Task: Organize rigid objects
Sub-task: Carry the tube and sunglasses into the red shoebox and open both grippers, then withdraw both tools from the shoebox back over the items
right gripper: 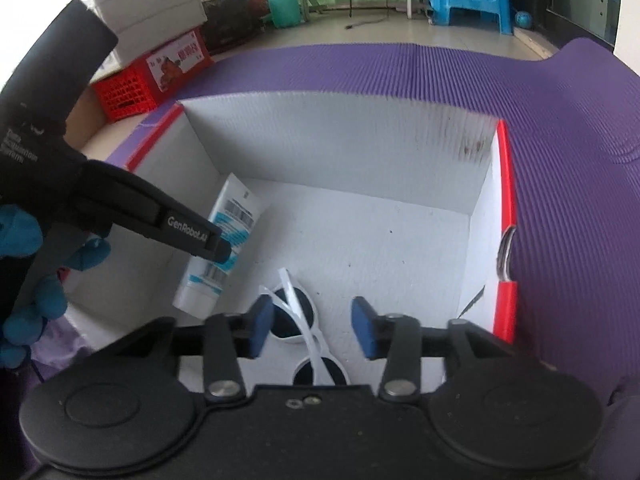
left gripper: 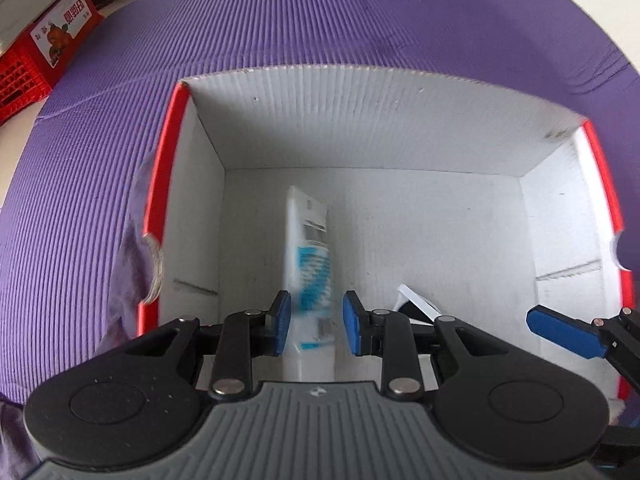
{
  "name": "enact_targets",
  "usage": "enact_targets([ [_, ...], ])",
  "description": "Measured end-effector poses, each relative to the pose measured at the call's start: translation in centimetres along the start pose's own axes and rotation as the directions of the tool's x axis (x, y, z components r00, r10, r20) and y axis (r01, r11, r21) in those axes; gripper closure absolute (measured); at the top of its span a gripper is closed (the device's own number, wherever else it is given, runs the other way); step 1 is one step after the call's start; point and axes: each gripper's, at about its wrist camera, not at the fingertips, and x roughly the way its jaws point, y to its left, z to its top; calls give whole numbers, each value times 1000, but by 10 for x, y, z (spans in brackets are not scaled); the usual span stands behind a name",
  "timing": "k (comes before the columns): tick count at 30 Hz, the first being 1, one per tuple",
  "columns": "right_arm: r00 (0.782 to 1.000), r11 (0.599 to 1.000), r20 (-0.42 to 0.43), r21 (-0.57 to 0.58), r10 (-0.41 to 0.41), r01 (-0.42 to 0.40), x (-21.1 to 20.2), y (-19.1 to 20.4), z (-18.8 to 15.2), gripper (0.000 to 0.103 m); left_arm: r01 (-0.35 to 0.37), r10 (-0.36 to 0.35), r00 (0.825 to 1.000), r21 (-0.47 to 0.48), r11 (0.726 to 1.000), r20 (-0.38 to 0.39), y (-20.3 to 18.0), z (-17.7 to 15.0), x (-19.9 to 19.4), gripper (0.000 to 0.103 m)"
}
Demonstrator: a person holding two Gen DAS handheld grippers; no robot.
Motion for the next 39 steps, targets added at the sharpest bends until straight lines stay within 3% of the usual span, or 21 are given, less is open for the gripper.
enact_targets([
  [17,992,999,124,-25,28,-25,-109,24,-15,35,40,-34,987,-34,999,159,-1,-70,-130,76],
  [25,988,999,151,-37,34,-28,-155,35,-36,29,62,-56,975,-22,998,215,-10,-109,-169,75],
  [27,987,999,155,-36,40,-34,-166,35,-44,26,69,-61,973,-26,997,225,-13,-120,-177,71],
  [29,987,999,157,-34,43,-39,-176,35,-51,25,78,-68,969,-32,996,238,-15,-132,-184,43],
  [30,986,999,159,-32,44,-40,-180,35,-54,24,77,-67,967,-31,997,248,-17,-137,-188,39],
  [39,984,999,172,-23,44,-40,-213,37,-78,19,78,-71,954,-11,997,290,-32,-182,-219,39],
])
